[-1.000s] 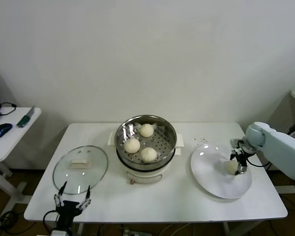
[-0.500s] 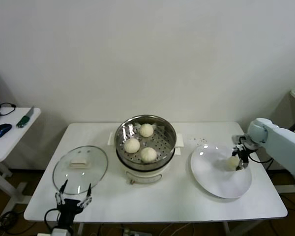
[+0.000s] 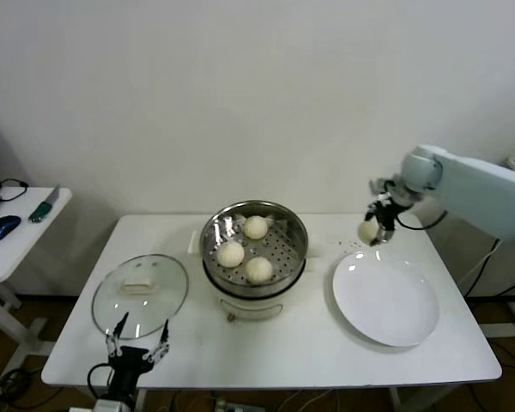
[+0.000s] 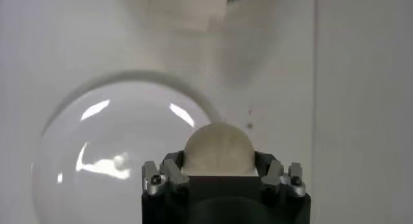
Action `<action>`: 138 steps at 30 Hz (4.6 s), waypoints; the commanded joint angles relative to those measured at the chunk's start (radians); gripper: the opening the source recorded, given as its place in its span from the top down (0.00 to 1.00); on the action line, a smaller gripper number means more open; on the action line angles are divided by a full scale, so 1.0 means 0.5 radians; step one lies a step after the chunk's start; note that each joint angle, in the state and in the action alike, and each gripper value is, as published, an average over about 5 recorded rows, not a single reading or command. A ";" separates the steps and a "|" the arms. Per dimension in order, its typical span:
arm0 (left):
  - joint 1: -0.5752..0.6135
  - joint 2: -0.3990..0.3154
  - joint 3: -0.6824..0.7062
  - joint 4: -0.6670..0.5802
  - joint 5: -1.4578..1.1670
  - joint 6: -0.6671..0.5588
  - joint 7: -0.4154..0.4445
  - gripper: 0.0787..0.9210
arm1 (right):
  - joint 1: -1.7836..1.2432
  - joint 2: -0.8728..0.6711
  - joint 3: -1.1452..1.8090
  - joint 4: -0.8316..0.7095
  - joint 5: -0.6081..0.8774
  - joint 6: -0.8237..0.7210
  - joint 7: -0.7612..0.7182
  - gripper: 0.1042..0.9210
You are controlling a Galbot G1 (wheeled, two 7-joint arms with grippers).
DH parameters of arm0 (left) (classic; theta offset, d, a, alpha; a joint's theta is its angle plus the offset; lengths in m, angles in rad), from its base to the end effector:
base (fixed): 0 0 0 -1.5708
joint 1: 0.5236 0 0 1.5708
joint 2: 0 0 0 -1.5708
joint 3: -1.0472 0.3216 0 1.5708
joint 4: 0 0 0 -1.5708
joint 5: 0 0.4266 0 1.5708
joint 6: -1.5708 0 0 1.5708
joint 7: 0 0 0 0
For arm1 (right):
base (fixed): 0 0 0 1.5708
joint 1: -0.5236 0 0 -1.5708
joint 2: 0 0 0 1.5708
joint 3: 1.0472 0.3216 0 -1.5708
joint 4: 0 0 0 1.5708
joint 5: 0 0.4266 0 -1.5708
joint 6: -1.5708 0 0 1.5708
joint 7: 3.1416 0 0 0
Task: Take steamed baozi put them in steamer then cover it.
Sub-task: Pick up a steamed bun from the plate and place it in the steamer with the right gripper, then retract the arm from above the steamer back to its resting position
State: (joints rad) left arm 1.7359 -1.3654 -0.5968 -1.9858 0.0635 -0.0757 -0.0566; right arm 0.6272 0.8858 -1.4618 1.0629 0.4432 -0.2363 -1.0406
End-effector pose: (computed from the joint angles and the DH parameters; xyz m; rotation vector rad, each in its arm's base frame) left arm 0.2112 0.0585 -0.3560 -0.0124 -2.9324 -0.4134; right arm 0.6377 -0.0705 -0.0847 1.2146 -1.4557 1.3360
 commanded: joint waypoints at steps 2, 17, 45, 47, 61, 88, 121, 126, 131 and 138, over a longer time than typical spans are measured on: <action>0.025 0.006 0.068 -0.031 -0.111 0.004 0.004 0.12 | 0.674 0.602 -0.586 0.115 0.925 -0.165 0.099 0.26; 0.071 0.040 0.094 -0.050 -0.120 0.009 0.021 0.12 | 0.405 1.089 -0.670 -0.091 1.027 -0.229 0.205 0.24; 0.008 0.059 0.079 -0.008 -0.080 0.026 0.012 0.12 | 0.024 1.156 -0.653 -0.330 0.756 -0.197 0.182 0.24; 0.010 0.059 0.080 -0.010 -0.079 0.025 0.011 0.12 | 0.034 1.145 -0.656 -0.311 0.755 -0.198 0.179 0.24; 0.039 0.050 0.076 -0.032 -0.066 0.017 0.005 0.12 | 0.157 1.055 -0.611 -0.190 0.755 -0.239 0.180 0.12; -0.160 -0.024 0.045 -0.067 0.169 0.056 -0.118 0.12 | -0.064 -0.263 0.144 0.807 0.812 0.206 1.387 0.12; -0.261 0.265 0.088 -0.110 1.580 0.780 -0.086 0.12 | -3.649 -0.008 3.837 1.192 0.266 0.709 2.025 0.12; -0.354 0.356 0.146 0.017 1.892 0.824 -0.025 0.12 | -3.797 0.139 4.027 1.202 0.192 0.617 2.027 0.12; -0.467 0.422 0.251 0.240 2.076 0.816 -0.121 0.12 | -3.885 0.213 4.121 1.216 0.168 0.548 2.004 0.12; -0.675 0.415 0.352 0.595 2.285 0.790 -0.143 0.12 | -3.948 0.244 4.151 1.227 0.058 0.526 1.904 0.12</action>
State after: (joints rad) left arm 1.5274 -1.1909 -0.4857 -1.9173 0.9465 0.2967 -0.1306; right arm -1.2128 0.9302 0.4532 1.6636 0.5395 0.0522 -0.0563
